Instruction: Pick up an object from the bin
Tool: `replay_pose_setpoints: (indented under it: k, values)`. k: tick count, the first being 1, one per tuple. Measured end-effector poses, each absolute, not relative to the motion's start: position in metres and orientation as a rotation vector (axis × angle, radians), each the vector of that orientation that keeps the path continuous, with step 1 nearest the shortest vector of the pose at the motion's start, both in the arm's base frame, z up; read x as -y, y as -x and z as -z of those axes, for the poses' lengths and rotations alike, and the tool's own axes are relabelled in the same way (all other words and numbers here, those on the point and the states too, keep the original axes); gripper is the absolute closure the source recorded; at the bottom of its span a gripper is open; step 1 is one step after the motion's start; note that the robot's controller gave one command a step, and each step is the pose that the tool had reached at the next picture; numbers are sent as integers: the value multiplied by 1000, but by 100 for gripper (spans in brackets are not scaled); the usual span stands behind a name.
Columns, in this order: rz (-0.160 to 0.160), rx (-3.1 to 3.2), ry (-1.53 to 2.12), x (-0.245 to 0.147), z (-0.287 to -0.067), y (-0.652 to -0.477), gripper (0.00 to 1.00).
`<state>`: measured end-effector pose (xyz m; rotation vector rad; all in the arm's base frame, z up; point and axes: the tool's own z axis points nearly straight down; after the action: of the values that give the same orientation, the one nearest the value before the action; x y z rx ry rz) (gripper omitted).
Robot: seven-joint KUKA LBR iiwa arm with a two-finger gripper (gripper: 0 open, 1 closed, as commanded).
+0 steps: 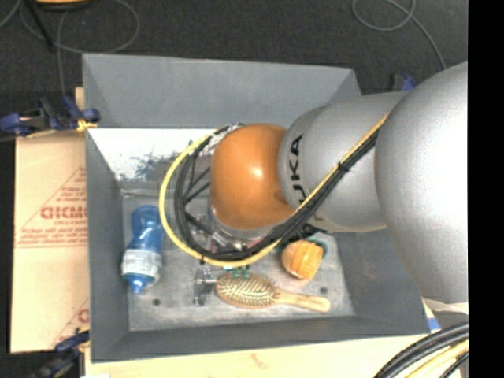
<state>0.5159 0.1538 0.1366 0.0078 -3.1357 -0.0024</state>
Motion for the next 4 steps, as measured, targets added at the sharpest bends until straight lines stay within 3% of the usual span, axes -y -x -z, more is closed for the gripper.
replay_pose_setpoints:
  k: [1, 2, 3, 4]
  values:
    - [5, 3143, -2, -153, -141, -518, 0]
    - [2, 3144, -129, -123, -125, -516, 0]
    - [-1, 3112, -452, -77, -99, -556, 0]
    - [2, 3092, -711, -60, -86, -532, 100]
